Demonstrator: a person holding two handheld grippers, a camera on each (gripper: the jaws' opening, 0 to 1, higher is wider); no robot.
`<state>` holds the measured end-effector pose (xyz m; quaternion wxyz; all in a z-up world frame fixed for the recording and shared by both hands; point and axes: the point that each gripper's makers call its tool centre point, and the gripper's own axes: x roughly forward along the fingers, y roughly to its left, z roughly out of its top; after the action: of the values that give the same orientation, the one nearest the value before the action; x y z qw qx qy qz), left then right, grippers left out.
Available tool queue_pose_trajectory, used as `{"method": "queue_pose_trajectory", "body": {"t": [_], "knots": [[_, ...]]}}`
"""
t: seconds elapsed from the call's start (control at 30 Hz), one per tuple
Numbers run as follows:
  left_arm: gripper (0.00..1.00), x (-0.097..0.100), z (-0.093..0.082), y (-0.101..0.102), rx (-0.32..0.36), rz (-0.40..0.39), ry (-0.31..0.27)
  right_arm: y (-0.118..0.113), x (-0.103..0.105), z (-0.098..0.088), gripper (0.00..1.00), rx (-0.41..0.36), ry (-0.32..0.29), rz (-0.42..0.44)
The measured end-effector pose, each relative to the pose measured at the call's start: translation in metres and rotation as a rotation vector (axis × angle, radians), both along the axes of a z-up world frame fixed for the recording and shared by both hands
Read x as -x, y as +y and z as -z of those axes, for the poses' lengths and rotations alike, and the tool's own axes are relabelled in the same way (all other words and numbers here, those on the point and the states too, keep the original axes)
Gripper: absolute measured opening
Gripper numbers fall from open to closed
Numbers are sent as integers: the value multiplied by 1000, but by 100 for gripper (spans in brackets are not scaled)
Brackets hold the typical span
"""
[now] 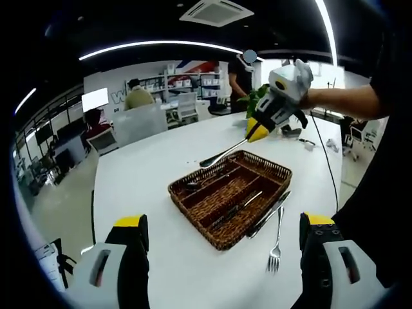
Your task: Arrange the knives, forks, and spoons in their matching storage slots by inserting each utensil handle-first until every utensil is classified and aligned in the correct compartment
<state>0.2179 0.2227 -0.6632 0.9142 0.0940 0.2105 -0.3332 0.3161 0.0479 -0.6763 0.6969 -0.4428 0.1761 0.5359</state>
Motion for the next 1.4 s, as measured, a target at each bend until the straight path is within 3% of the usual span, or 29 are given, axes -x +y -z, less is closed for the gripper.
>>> {"method": "queue_pose_trajectory", "body": {"t": [0.53,0.7,0.93,1.07,1.1,1.37,1.4], "knots": [[99,-3,-10,-2,-3,0,-14,11,-36,0,0,-13,-18,-11],[99,-9,-6,12,-51,-47,-17,10,-46,2,0,-15,-19,-13],[99,-7,-4,17,-41,-62,2,9,-60,2,0,-10,-36,-19],[99,-6,-5,18,-40,-74,-11,9,-64,2,0,-8,-39,-13],[99,-7,-8,21,-56,-85,-37,9,-65,3,0,-7,-40,-13],[99,-5,-10,31,-55,-118,-50,8,-67,20,0,10,-33,-3],[99,-5,-12,32,-59,-125,-64,8,-69,20,0,7,-54,0]]}}
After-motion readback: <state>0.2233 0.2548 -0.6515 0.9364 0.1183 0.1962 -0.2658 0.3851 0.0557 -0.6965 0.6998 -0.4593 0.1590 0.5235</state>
